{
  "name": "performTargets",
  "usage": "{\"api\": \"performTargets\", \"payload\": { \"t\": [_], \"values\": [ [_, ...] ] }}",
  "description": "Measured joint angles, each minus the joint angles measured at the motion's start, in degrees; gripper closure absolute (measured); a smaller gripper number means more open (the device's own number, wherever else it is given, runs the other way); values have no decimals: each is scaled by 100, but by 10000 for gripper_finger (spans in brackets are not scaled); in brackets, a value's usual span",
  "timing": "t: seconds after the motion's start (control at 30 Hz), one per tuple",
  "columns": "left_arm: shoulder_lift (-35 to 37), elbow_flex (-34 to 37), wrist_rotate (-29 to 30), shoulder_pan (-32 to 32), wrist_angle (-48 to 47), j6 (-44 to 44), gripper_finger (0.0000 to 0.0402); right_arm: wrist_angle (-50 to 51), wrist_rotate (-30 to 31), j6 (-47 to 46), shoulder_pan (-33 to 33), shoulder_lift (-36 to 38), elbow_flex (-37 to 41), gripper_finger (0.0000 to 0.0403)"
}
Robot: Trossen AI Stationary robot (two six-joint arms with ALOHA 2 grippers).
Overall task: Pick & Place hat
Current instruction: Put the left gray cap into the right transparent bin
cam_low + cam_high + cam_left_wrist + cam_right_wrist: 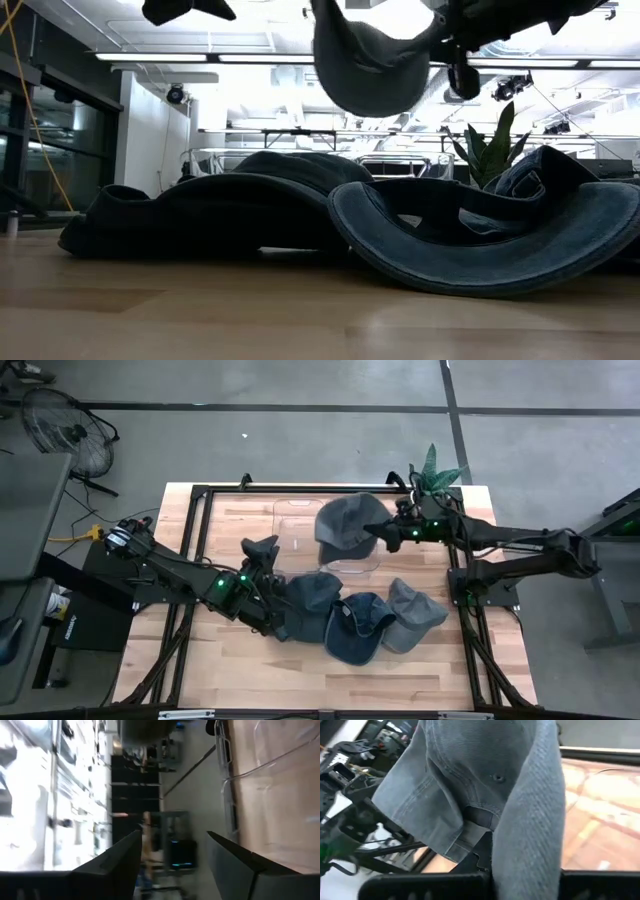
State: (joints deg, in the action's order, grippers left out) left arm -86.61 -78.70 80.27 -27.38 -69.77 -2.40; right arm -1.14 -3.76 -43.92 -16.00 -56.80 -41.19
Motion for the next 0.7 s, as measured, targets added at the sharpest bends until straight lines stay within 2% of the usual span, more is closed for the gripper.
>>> {"api": "performTargets", "payload": {
  "t": [0.23, 0.47, 0.57, 0.7],
  "values": [
    [0, 0, -411, 38, -784, 2778, 190, 676, -32, 404, -567, 423, 0, 391],
    [0, 0, -1291, 492, -1690, 5622, 190, 736, -580, 809, -1383, 162, 0, 391],
    [0, 1, -1320, 676, -1889, 6345, 190, 719, -716, 902, -1723, -68, 0, 392],
    [7, 2, -1189, 936, -1893, 6724, 190, 428, -943, 965, -2076, -499, 0, 392]
  ]
}}
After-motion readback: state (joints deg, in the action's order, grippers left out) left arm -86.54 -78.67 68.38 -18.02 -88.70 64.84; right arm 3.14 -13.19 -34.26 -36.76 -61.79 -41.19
